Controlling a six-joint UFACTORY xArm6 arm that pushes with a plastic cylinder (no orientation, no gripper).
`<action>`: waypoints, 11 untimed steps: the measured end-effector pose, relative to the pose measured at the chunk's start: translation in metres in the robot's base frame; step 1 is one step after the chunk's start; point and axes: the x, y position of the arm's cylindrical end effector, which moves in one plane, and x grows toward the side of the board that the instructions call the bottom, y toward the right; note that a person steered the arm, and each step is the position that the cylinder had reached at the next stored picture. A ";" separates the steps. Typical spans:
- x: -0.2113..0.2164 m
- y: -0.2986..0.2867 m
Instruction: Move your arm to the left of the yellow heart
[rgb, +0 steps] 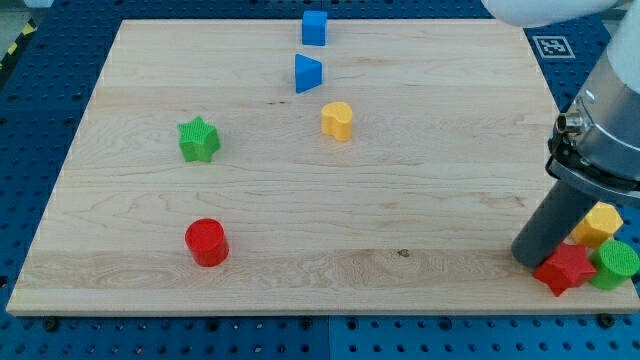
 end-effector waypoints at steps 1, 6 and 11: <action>0.000 0.010; -0.092 -0.140; -0.200 -0.220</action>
